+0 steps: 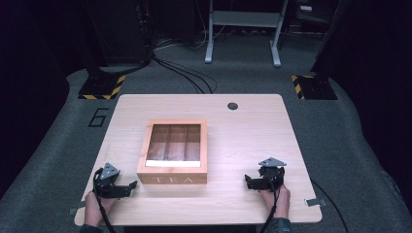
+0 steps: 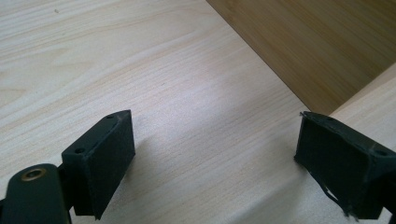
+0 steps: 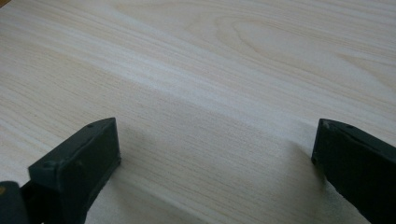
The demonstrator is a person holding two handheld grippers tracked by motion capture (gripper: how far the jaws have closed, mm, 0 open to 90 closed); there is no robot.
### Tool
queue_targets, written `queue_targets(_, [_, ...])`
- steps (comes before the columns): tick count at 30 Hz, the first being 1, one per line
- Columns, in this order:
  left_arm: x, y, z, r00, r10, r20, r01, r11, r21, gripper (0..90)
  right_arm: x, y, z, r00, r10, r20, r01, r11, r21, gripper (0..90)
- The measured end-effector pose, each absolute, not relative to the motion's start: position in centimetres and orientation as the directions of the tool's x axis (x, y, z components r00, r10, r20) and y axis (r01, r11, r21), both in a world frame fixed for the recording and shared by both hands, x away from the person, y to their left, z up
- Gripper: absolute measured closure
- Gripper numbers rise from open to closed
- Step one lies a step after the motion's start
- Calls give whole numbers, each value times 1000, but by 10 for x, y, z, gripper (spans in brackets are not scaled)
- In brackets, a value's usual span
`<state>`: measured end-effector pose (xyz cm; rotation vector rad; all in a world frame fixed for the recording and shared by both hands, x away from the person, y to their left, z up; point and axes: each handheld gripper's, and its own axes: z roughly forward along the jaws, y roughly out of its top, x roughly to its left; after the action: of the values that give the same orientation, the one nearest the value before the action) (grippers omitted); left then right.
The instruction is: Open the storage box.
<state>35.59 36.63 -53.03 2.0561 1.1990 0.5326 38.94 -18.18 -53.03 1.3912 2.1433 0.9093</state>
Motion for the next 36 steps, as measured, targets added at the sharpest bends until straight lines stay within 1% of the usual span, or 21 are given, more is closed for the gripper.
queue_targets(6, [356,366,-530,497,868,10,588,-345,731,104,389,-182,-530,-405,914,0,633,281,721,8])
queue_targets(7, [356,366,-531,487,874,-2,587,-325,742,100,389,-182,-530,-404,915,-1,633,280,721,10])
queue_targets(13, [357,366,-531,499,866,-12,593,-332,734,70,389,-182,-530,-404,915,0,633,280,722,10])
queue_targets(14, [357,367,-530,513,858,-10,593,-346,727,61,389,-182,-530,-404,915,0,633,280,722,10])
queue_targets(17, [356,366,-529,517,856,-18,593,-343,729,58,389,-182,-530,-404,915,-1,633,280,722,10])
queue_targets(22, [352,365,-523,537,843,-36,585,-341,736,48,389,-182,-530,-404,915,-1,633,280,722,10])
queue_targets(28, [347,361,-511,562,825,-62,565,-327,757,2,389,-182,-530,-404,915,0,632,279,723,15])
queue_targets(33, [343,355,-500,597,799,-68,531,-330,781,3,389,-182,-530,-404,915,-1,631,280,723,15])
queue_targets(36, [343,354,-496,613,787,-78,516,-324,793,42,389,-182,-530,-404,915,0,632,279,723,15])
